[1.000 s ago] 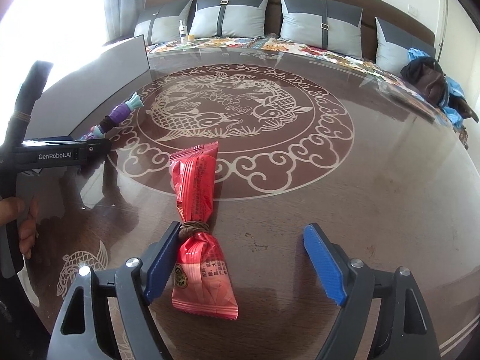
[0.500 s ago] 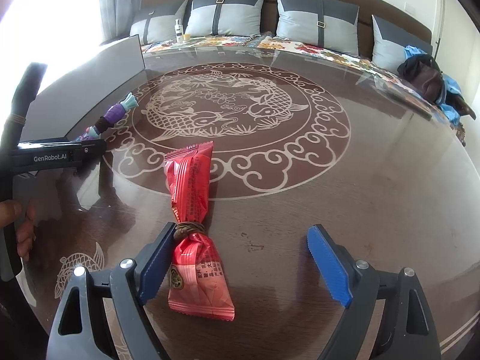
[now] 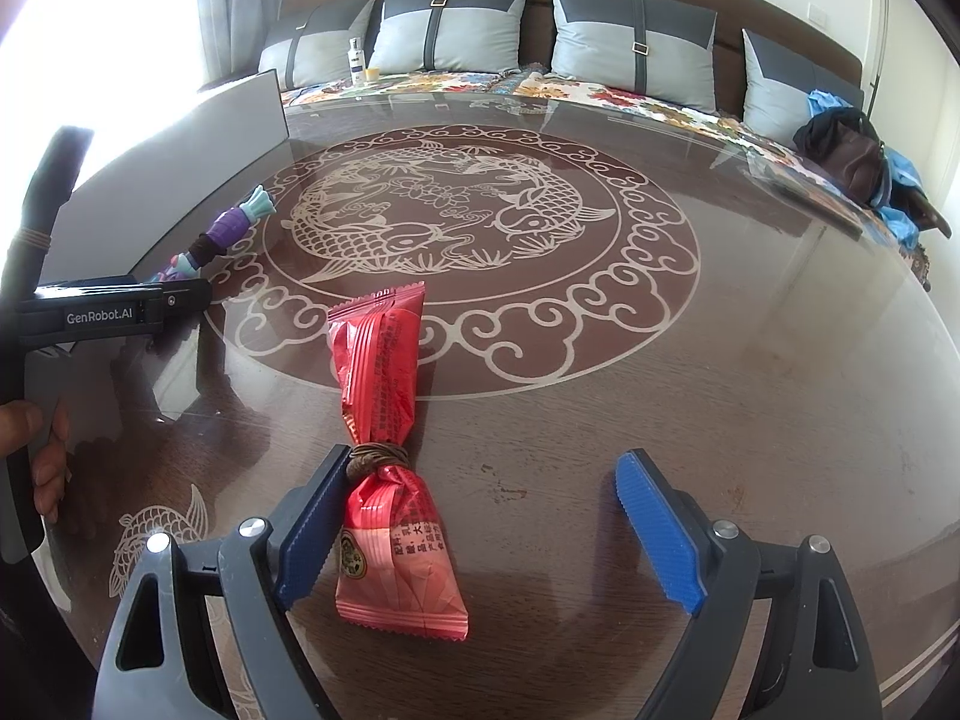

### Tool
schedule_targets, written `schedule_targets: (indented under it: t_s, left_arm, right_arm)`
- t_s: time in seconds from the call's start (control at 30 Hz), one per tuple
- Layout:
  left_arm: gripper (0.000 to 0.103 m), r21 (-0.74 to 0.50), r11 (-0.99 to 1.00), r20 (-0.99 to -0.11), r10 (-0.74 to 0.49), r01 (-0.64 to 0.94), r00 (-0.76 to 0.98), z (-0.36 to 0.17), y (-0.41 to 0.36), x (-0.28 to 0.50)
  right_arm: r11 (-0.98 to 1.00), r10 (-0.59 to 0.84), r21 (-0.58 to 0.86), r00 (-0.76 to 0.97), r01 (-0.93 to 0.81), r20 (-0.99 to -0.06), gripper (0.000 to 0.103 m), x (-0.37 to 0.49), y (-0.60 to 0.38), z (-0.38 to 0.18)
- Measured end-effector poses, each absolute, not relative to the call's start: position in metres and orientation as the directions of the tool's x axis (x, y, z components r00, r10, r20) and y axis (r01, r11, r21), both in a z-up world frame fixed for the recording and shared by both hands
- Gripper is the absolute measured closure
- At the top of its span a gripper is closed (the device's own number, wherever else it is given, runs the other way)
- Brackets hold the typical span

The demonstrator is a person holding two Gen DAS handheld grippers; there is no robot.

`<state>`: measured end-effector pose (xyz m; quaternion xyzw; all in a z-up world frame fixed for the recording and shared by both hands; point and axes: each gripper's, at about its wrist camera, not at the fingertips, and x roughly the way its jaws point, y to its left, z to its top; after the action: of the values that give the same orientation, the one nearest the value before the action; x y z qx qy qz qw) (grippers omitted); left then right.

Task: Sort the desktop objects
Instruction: 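Lift the wand with the left tool while the right tool holds the candy packet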

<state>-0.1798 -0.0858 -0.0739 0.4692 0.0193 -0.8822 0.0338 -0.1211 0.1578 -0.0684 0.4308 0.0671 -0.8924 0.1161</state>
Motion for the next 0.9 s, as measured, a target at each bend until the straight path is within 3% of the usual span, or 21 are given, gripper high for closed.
schedule_targets:
  t_s: [0.2,0.33,0.47,0.57,0.67,0.7,0.73,0.77,0.8,0.83,0.87,0.9]
  left_arm:
    - [0.000,-0.016,-0.998,-0.832,-0.020,0.059,-0.554,-0.074,-0.088,-0.179]
    - [0.000,-0.008,-0.996,-0.848,0.052,-0.085,-0.528,-0.073,-0.090,-0.176]
    - [0.000,-0.006,-0.985,-0.889,0.085,-0.173,-0.450,-0.071,-0.089,-0.182]
    - [0.000,-0.005,-0.983,-0.902,0.083,-0.181,-0.424,-0.071,-0.084,-0.189]
    - [0.001,0.004,-0.978,-0.901,0.087,-0.210,-0.424,-0.070,-0.074,-0.197]
    - [0.004,0.005,-0.976,-0.897,0.093,-0.219,-0.432,-0.069,-0.070,-0.199]
    - [0.016,0.000,-0.973,-0.890,0.105,-0.230,-0.444,-0.067,-0.068,-0.202]
    - [0.034,0.002,-0.971,-0.882,0.111,-0.239,-0.457,-0.065,-0.066,-0.205]
    - [0.048,0.003,-0.969,-0.874,0.117,-0.246,-0.472,-0.062,-0.064,-0.206]
    - [0.067,0.006,-0.969,-0.871,0.116,-0.246,-0.477,-0.059,-0.064,-0.209]
    - [0.070,-0.009,-0.970,-0.872,0.126,-0.242,-0.473,-0.058,-0.065,-0.211]
    - [0.079,-0.023,-0.971,-0.866,0.137,-0.236,-0.481,-0.055,-0.068,-0.210]
  right_arm:
    - [-0.965,-0.150,-0.014,-0.599,0.261,-0.786,0.014,-0.122,0.160,-0.069]
    - [-0.956,-0.172,-0.001,-0.566,0.292,-0.806,0.002,-0.126,0.158,-0.071]
    - [-0.953,-0.158,-0.006,-0.517,0.302,-0.841,0.002,-0.132,0.154,-0.070]
    - [-0.945,-0.165,0.000,-0.478,0.326,-0.862,0.010,-0.138,0.148,-0.066]
    - [-0.918,-0.169,-0.031,-0.460,0.396,-0.872,0.029,-0.137,0.134,-0.061]
    - [-0.911,-0.166,-0.041,-0.454,0.411,-0.875,0.038,-0.135,0.130,-0.060]
    - [-0.903,-0.168,-0.046,-0.450,0.426,-0.877,0.052,-0.133,0.127,-0.058]
    - [-0.896,-0.172,-0.050,-0.447,0.442,-0.878,0.060,-0.131,0.123,-0.057]
    - [-0.888,-0.175,-0.052,-0.441,0.457,-0.880,0.076,-0.130,0.120,-0.057]
    - [-0.885,-0.166,-0.061,-0.435,0.461,-0.885,0.081,-0.129,0.117,-0.056]
    - [-0.885,-0.154,-0.071,-0.433,0.459,-0.888,0.081,-0.129,0.115,-0.055]
    - [-0.886,-0.147,-0.073,-0.428,0.458,-0.892,0.081,-0.129,0.114,-0.055]
